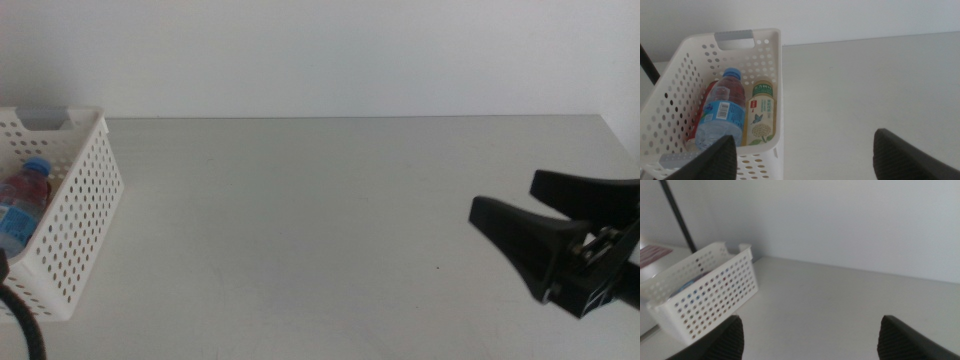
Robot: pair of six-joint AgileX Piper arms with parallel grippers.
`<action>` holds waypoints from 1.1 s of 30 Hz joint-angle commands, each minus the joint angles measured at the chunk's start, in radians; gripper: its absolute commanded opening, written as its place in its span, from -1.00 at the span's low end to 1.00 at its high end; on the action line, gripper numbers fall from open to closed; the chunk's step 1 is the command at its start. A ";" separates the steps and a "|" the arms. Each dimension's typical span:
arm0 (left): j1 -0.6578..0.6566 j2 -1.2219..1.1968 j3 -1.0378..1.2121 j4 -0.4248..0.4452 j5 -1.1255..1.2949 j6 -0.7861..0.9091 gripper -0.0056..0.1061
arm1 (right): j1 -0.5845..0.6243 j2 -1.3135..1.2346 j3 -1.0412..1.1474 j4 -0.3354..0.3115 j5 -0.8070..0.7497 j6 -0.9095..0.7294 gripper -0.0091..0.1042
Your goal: Use arms to grab the bottles and put them into the dustbin to the left of the table.
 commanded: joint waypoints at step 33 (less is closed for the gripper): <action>-0.005 -0.375 0.468 -0.149 -0.348 -0.016 0.77 | -0.687 -0.775 0.362 -0.113 0.108 -0.013 0.41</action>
